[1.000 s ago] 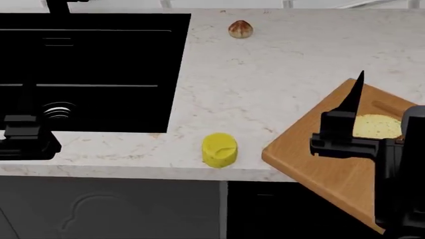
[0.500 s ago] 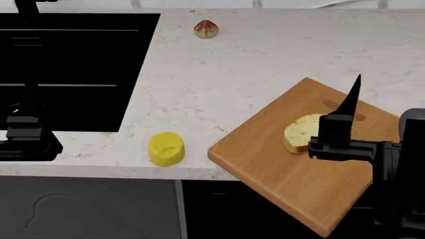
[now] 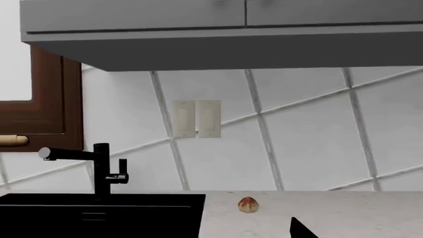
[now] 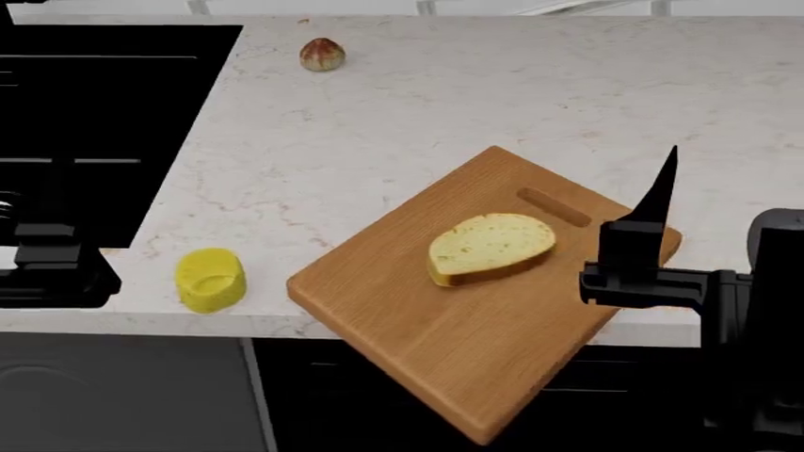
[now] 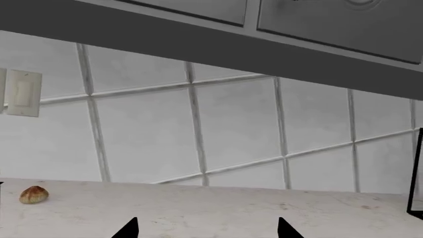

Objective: Pick up the wedge of cheese and place it on the slice of bread to prepare a simple cheese on bread dish.

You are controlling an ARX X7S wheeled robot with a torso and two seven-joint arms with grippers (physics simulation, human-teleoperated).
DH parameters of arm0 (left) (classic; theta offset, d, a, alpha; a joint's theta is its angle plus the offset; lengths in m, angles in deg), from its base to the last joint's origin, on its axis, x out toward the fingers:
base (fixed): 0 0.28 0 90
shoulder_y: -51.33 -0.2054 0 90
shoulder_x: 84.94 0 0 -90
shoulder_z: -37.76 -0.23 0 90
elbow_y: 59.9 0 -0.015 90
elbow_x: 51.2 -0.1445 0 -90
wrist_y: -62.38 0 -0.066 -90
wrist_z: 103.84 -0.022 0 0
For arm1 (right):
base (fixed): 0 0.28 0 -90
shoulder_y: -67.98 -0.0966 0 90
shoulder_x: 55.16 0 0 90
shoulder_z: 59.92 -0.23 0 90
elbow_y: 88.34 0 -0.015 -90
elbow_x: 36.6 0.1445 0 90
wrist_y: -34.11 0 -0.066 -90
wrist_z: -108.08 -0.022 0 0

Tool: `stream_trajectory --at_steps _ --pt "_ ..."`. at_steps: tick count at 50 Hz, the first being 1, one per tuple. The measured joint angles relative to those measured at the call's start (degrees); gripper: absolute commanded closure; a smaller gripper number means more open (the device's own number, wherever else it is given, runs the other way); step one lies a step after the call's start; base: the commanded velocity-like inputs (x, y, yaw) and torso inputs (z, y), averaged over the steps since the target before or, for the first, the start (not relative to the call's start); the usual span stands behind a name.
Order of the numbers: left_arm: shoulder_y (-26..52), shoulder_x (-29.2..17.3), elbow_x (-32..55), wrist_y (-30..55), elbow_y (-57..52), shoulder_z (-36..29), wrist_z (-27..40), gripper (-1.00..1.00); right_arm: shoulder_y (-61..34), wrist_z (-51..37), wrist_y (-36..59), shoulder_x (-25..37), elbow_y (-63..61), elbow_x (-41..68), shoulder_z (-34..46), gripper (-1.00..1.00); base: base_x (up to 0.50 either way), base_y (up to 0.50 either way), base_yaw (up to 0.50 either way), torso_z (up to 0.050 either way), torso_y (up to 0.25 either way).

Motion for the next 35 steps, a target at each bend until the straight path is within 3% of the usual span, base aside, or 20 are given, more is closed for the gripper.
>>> stream_trajectory --at_steps 15,35 --pt "-0.58 -0.38 0.07 -0.66 0.23 -0.44 0.38 -1.00 1.07 0.84 -1.16 0.43 -0.60 0.70 -0.14 -1.00 0.07 -0.33 0.00 0.000 0.000" --pt "-1.54 -0.71 0.48 -1.86 0.73 -0.34 0.70 -1.00 1.04 1.16 -1.93 0.83 -0.73 0.76 0.80 -1.00 0.29 -0.14 0.00 0.000 0.000"
